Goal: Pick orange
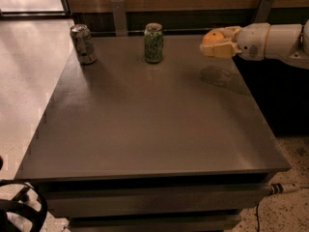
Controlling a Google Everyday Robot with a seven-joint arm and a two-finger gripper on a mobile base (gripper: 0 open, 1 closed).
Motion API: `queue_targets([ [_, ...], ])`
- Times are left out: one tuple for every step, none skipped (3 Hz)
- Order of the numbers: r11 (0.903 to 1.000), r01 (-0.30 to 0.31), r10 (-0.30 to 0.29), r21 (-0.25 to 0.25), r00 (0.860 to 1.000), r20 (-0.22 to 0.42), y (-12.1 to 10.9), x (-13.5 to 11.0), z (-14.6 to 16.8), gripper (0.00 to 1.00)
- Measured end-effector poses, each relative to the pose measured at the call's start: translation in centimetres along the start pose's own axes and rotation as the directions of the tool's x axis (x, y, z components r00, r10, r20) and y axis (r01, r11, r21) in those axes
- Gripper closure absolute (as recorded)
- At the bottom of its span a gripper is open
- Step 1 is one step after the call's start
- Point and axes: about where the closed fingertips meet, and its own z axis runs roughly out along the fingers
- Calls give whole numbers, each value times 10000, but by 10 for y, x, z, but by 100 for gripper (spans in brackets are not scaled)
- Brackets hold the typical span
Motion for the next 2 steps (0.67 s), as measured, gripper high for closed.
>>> queue_targets([
  [9977, 619, -625, 287, 9979, 199, -4, -30, -13, 100],
  [9932, 1057, -1071, 486, 9939, 273, -6, -52, -22, 100],
])
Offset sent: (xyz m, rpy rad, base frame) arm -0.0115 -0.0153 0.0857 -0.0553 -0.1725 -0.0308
